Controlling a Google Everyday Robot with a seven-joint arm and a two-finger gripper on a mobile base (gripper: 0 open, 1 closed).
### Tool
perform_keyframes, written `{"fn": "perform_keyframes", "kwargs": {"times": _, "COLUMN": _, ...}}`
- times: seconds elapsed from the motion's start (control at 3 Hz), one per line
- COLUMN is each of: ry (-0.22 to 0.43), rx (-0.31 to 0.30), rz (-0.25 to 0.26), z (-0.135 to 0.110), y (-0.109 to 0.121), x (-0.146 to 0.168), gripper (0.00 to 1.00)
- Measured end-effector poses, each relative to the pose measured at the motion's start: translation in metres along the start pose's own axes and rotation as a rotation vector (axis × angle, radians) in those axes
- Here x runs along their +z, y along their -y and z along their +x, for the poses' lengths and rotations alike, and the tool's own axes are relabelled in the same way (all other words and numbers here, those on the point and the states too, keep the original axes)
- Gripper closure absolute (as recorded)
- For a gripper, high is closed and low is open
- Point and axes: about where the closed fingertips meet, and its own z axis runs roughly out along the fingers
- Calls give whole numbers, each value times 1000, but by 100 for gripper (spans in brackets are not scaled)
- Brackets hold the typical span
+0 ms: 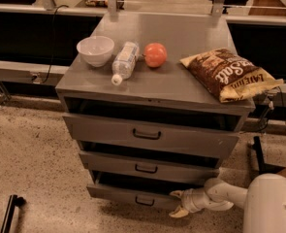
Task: Open bottom drawer
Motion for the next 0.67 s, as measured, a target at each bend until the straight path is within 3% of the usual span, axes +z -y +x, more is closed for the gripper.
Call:
{"fn": "perform_keyframes", "kwargs": {"times": 0.33, "ry": 2, "rx": 2, "rz": -27, "z": 0, "y": -12, "x": -2, "gripper": 60}}
{"fn": "perform_keyframes", "kwargs": {"times": 0.67, "ry": 36, "rx": 19, "rz": -53, "z": 1, "y": -30, "x": -8, "gripper": 60}}
